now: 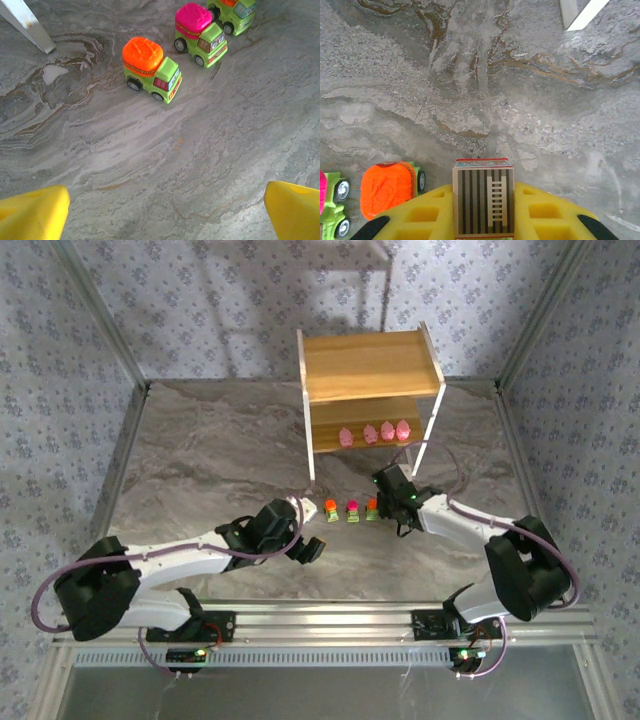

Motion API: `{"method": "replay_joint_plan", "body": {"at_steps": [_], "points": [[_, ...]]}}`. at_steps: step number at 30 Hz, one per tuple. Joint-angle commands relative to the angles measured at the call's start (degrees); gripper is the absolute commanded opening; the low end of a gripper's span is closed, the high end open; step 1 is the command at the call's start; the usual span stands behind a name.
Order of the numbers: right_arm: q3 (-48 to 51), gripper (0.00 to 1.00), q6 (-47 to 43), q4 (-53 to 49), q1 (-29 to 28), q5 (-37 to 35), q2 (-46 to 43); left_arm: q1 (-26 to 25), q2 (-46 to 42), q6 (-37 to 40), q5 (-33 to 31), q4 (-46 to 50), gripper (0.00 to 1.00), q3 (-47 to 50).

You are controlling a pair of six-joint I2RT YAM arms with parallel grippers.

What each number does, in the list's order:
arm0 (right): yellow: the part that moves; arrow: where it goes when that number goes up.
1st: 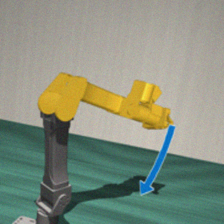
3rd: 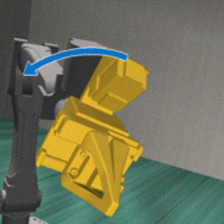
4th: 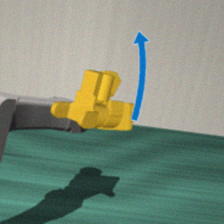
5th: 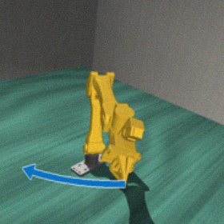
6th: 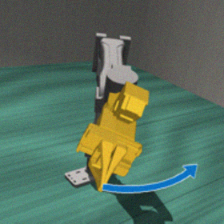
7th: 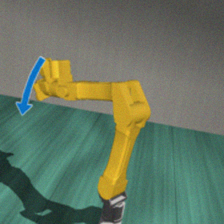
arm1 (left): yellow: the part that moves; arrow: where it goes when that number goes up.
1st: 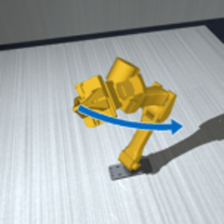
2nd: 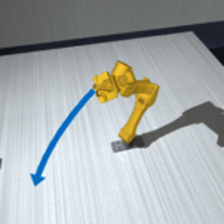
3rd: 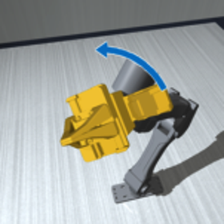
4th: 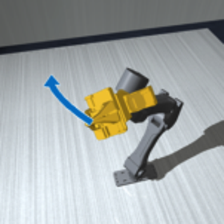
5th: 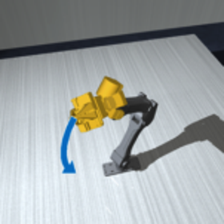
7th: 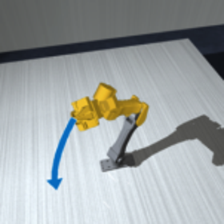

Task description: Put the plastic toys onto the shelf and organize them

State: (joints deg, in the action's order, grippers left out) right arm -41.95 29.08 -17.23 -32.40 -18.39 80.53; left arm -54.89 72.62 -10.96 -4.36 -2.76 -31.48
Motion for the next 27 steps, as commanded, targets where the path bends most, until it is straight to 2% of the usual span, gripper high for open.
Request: {"method": "replay_joint_plan", "body": {"at_steps": [1, 4, 11, 16, 22, 27], "points": [[-2.0, 0.25, 0.4, -3.8, -0.4, -1.4, -2.6, -0.6, -2.2, 0.7, -1.0, -0.4, 0.99, -0.3], [-2.5, 0.25, 0.6, -5.6, -0.7, -1.7, -4.4, -1.0, -2.8, 0.9, -1.8, -0.7, 0.99, 0.0], [-4.5, 0.24, 0.7, -11.2, -1.9, -3.0, -9.4, -5.8, -3.6, 3.2, -7.7, -0.7, 1.00, 0.0], [-6.6, 0.24, 0.6, -15.9, -2.7, -4.0, -14.6, -6.0, -4.8, 3.4, -9.0, -1.2, 1.00, 0.0], [-10.7, 0.24, -0.1, -21.8, -2.9, -4.4, -19.2, -6.1, -5.8, 3.8, -11.3, 2.6, 1.00, -4.9], [-14.8, 0.24, -0.7, -24.7, -3.2, -4.4, -20.7, -6.0, -2.1, 3.5, -11.8, 2.0, 0.99, -9.3]]}}
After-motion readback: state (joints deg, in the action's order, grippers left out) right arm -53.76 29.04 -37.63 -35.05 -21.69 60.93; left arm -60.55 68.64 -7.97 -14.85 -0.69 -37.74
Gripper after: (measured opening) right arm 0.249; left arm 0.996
